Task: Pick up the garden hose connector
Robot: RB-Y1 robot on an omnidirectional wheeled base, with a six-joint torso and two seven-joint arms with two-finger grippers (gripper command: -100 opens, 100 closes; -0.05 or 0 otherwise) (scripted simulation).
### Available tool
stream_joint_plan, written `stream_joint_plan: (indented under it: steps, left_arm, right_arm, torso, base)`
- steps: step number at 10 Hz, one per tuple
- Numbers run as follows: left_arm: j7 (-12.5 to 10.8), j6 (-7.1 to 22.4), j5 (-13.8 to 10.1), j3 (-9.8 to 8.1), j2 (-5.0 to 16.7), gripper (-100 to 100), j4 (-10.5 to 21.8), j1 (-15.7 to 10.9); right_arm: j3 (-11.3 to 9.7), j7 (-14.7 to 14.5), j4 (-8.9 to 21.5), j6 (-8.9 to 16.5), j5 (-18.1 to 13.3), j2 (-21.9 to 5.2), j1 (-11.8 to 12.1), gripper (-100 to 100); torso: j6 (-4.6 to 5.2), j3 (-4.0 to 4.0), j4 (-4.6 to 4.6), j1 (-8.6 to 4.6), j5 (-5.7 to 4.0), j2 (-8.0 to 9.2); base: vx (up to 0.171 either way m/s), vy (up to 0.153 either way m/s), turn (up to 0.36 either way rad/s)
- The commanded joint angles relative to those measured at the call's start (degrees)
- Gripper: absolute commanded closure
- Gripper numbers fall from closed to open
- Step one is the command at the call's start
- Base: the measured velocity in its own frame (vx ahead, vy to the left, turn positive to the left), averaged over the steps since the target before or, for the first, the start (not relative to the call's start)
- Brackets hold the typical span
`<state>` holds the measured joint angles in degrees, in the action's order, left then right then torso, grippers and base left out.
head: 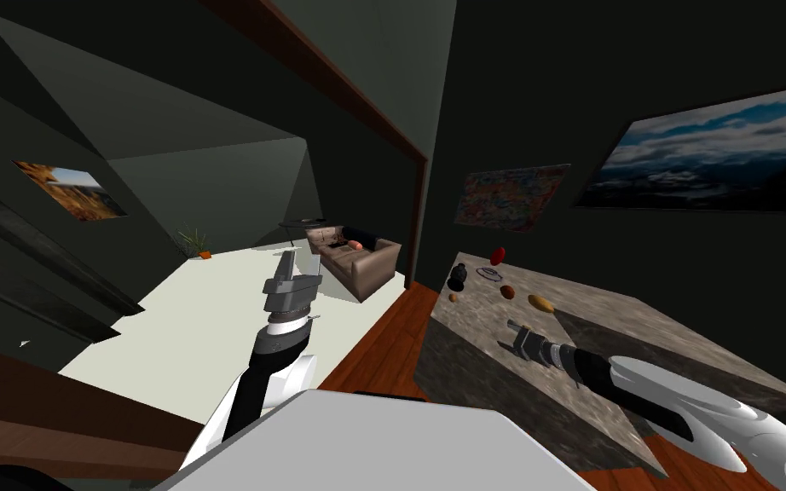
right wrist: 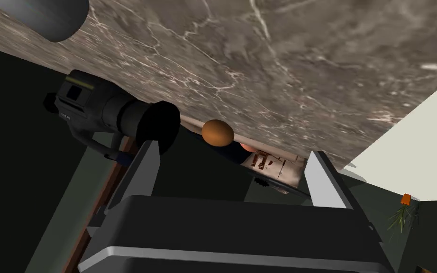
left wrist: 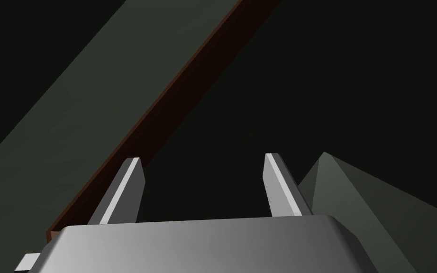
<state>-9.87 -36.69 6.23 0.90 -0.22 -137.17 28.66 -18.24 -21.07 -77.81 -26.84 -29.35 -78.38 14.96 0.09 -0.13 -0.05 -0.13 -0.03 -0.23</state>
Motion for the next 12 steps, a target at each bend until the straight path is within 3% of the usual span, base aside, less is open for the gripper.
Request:
stream_joint_plan:
  steps: [1,2,3,5,7,9,12]
  left_arm:
    - [0.0,0.0,0.0,0.0,0.0,0,0.0,0.0]
    - [0.0,0.0,0.0,0.0,0.0,0,0.0,0.0]
    - [0.0,0.0,0.0,0.0,0.0,0,0.0,0.0]
    - [0.0,0.0,0.0,0.0,0.0,0,0.0,0.0]
    - [0.0,0.0,0.0,0.0,0.0,0,0.0,-0.01]
    - [0.0,0.0,0.0,0.0,0.0,0,0.0,0.0]
    - [0.0,0.0,0.0,0.0,0.0,0,0.0,0.0]
  right_arm:
    - [-2.03,-0.03,2.67,0.25,-1.58,-2.86,0.12,-100]
    - [-2.03,-0.03,2.67,0.25,-1.58,-2.97,0.12,-100]
    - [-3.4,-0.46,4.29,0.31,-2.79,-4.98,0.67,-100]
    - [-3.4,-0.46,4.79,0.31,-2.79,-4.98,0.67,-100]
    - [-5.96,-1.23,8.58,0.38,-4.99,-8.32,1.76,-100]
    - [-5.96,-1.23,8.58,0.38,-4.99,-8.37,1.76,-100]
    - [-8.2,-1.87,11.64,0.39,-6.82,-10.81,2.77,-100]
  torso:
    - [0.0,0.0,0.0,0.0,0.0,0.0]
    - [-0.01,0.0,0.0,0.02,0.01,-0.01]
    - [0.0,0.02,0.01,0.02,0.0,0.03]
    - [0.0,0.06,0.02,0.03,0.0,0.1]
    - [-0.01,0.1,0.04,0.03,0.0,0.17]
    - [0.02,0.02,0.01,0.03,0.0,0.04]
    - [0.01,0.12,0.05,0.05,0.01,0.2]
  base:
    - [0.083,-0.007,0.102]
    - [0.069,-0.01,0.045]
    - [0.063,-0.003,0.091]
    - [0.033,-0.01,0.022]
    - [0.063,-0.011,0.116]
    - [0.054,-0.011,0.011]
    - [0.038,-0.007,0.06]
